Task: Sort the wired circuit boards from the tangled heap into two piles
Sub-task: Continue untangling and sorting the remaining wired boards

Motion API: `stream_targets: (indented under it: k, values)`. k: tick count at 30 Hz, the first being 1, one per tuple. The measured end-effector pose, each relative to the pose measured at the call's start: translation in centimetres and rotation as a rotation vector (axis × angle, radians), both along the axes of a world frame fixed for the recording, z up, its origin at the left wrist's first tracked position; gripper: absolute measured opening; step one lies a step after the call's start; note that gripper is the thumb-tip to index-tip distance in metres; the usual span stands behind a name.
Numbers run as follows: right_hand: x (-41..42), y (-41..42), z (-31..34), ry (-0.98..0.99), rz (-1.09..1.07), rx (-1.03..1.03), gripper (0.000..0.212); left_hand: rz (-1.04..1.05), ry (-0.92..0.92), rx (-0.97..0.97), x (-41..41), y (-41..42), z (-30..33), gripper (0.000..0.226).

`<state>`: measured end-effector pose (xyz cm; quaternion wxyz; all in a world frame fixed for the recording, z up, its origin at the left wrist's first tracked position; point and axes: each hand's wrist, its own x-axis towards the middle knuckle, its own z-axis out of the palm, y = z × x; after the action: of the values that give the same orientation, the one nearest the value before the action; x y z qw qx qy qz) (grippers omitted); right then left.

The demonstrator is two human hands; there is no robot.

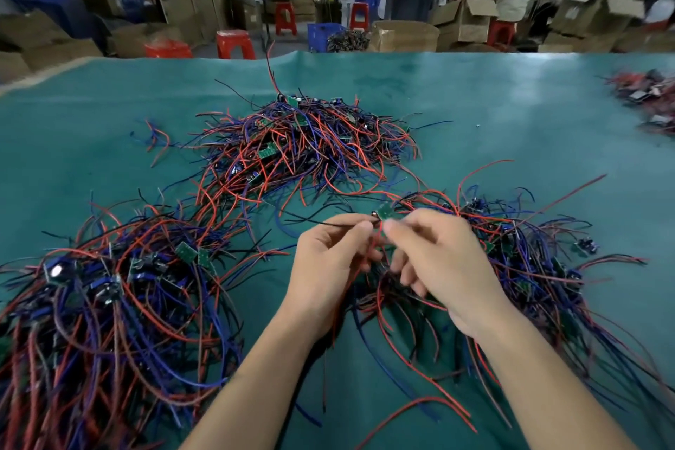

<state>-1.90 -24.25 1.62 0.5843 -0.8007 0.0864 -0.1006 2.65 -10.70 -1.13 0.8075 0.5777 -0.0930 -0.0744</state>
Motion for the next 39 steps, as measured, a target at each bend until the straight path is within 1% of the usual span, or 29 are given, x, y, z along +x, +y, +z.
stream_targets:
  k: [1, 2, 4, 5, 7, 9, 10, 11, 13, 14, 15, 17, 19, 21, 23, 25, 26, 28, 30, 31, 34, 35, 37, 39]
  values:
    - [0.2, 0.0, -0.1, -0.053, -0.090, 0.021, 0.025, -0.011, -0.037, 0.054, -0.1, -0.1, -0.2, 0.014]
    - [0.4, 0.0, -0.3, -0.084, -0.151, 0.015, 0.029, -0.042, -0.060, 0.088, -0.3, -0.1, -0.3, 0.014]
    - [0.5, -0.1, -0.5, -0.100, -0.203, -0.013, 0.037, -0.124, -0.112, 0.125, -0.9, -0.5, -0.5, 0.017]
    - [0.5, -0.2, -0.6, -0.100, -0.215, -0.011, 0.037, -0.148, -0.149, 0.147, -1.1, -0.6, -0.5, 0.020]
    - [0.6, -0.5, -0.7, -0.109, -0.226, -0.004, 0.030, -0.182, -0.202, 0.189, -1.3, -0.8, -0.6, 0.029]
    - [0.7, -0.7, -0.4, -0.146, -0.240, 0.028, 0.019, -0.230, -0.214, 0.208, -1.1, -0.5, -0.4, 0.038]
    - [0.8, -0.8, -0.1, -0.167, -0.243, 0.113, 0.018, -0.239, -0.210, 0.210, -0.9, -0.3, -0.3, 0.039]
    - [0.8, -0.9, 0.2, -0.187, -0.232, 0.248, 0.019, -0.231, -0.196, 0.207, -0.7, -0.1, -0.2, 0.036]
    - [0.6, -1.3, 1.2, -0.199, -0.158, 0.523, 0.021, -0.189, -0.135, 0.177, -0.5, 0.1, -0.1, 0.021]
    - [0.4, -1.5, 1.6, -0.183, -0.113, 0.591, 0.020, -0.182, -0.092, 0.146, -0.5, 0.1, 0.0, 0.016]
    - [0.3, -1.5, 1.8, -0.157, -0.072, 0.613, 0.022, -0.193, -0.048, 0.107, -0.5, 0.0, 0.2, 0.016]
    - [0.2, -1.2, 1.8, -0.116, -0.023, 0.582, 0.024, -0.260, 0.003, 0.062, -0.5, 0.2, 0.3, 0.031]
    - [0.1, -0.9, 1.6, -0.114, -0.006, 0.554, 0.026, -0.358, -0.026, 0.078, -0.5, 0.5, 0.5, 0.038]
    - [0.2, -0.7, 1.6, -0.124, 0.003, 0.562, 0.032, -0.422, -0.075, 0.088, -0.6, 0.8, 0.6, 0.037]
    - [0.3, -0.7, 1.4, -0.118, 0.015, 0.567, 0.035, -0.412, -0.099, 0.093, -0.6, 0.7, 0.6, 0.030]
    - [0.3, -0.6, 1.0, -0.105, 0.056, 0.551, 0.027, -0.387, -0.115, 0.092, -0.7, 0.6, 0.4, 0.020]
    - [0.3, -0.6, 0.8, -0.109, 0.059, 0.514, 0.023, -0.380, -0.123, 0.097, -0.6, 0.5, 0.4, 0.019]
    - [0.5, -0.5, 0.4, -0.145, 0.000, 0.411, 0.019, -0.373, -0.132, 0.113, -0.6, 0.5, 0.3, 0.020]
    - [0.6, -0.9, 0.2, -0.220, -0.091, 0.283, 0.013, -0.372, -0.144, 0.135, -0.5, 0.6, 0.2, 0.021]
    - [0.7, -1.2, 0.1, -0.267, -0.144, 0.196, 0.011, -0.373, -0.151, 0.146, -0.5, 0.6, 0.2, 0.022]
    - [0.7, -2.3, 0.1, -0.404, -0.305, -0.088, 0.015, -0.387, -0.164, 0.158, -0.4, 0.6, 0.2, 0.023]
    - [0.7, -2.5, 0.2, -0.445, -0.344, -0.132, 0.015, -0.389, -0.166, 0.163, -0.4, 0.5, 0.2, 0.023]
    - [0.6, -3.0, 0.5, -0.515, -0.431, -0.154, 0.014, -0.394, -0.176, 0.177, -0.3, 0.5, 0.0, 0.023]
    - [0.5, -3.8, 1.1, -0.588, -0.533, -0.082, 0.013, -0.405, -0.187, 0.177, -0.3, 0.4, -0.1, 0.023]
